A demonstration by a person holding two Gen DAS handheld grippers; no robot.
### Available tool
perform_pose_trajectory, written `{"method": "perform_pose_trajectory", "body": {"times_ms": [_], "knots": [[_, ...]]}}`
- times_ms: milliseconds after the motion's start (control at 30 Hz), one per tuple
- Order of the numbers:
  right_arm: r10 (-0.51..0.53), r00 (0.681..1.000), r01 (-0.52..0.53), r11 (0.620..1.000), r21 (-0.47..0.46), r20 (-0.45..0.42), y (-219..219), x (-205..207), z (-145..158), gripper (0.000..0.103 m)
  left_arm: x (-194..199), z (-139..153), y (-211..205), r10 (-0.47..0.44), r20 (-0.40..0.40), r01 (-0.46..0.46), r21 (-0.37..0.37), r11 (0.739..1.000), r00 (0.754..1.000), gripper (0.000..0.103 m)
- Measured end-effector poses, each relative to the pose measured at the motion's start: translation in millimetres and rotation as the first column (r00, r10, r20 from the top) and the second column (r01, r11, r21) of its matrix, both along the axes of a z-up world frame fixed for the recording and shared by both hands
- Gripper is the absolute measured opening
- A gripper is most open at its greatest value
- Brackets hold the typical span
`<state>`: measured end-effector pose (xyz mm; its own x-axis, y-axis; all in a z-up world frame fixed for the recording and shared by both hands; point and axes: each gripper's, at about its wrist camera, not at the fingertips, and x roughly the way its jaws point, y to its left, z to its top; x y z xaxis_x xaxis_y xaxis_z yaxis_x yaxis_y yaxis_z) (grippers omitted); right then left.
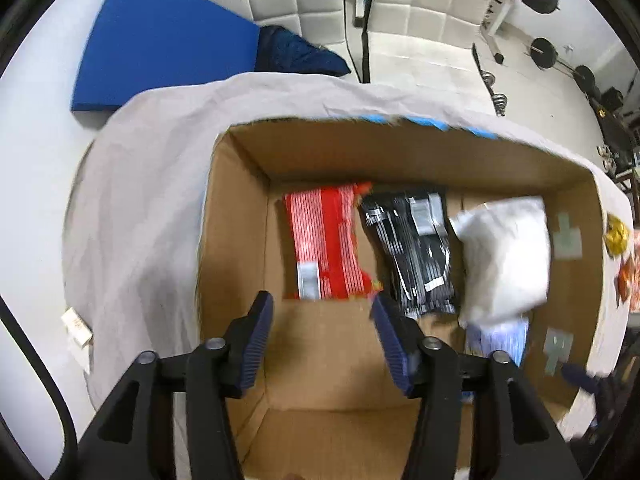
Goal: Organize soft objects
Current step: 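Open both tools to release the red wrapper and blue-white pack, then lift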
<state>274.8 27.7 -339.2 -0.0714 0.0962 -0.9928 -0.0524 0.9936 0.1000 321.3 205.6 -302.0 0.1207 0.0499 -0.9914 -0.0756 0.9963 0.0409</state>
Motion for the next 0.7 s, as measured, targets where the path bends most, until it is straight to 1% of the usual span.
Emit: {"method": "perform_pose_trajectory", "body": {"times_ms": [67,167,267,367,500,700], "knots": [[-0.001,1.0,0.002,1.0,-0.013,0.015,-1.7,-2.8,4.5,0.103,-17.2,11.6,-1.9,0.002,0.038,-0.003,0.01,1.0,0.999,0.079],[0.005,1.0,-0.004,0.999,-0.034,0.03,-12.6,-5.8,15.5,0.103,-33.3,22.2,-1.7,0.014,0.069,-0.014,-0.002,1.0,0.997,0.09],[0.004,0.998,-0.001,0.999,-0.047,0.059,-16.7,-11.4,26.3,0.103,-49.6,29.7,-2.0,0.03,0.081,-0.027,-0.037,0.999,0.996,0.091],[0.008,0.996,-0.004,0.999,-0.046,0.089,-20.7,-18.5,39.2,0.103,-61.4,40.1,-10.5,0.022,0.094,-0.019,-0.025,0.999,0.995,0.091],[0.013,0.992,-0.008,0.999,-0.038,0.128,-23.6,-32.1,59.4,0.103,-79.4,62.4,-18.0,0.014,0.152,-0.012,-0.009,1.0,0.988,0.091],[0.021,0.979,-0.017,1.0,-0.02,0.204,-29.0,-56.4,100.8,0.103,-111.0,98.4,-22.5,0.012,0.225,-0.012,-0.001,1.0,0.974,0.091]]}}
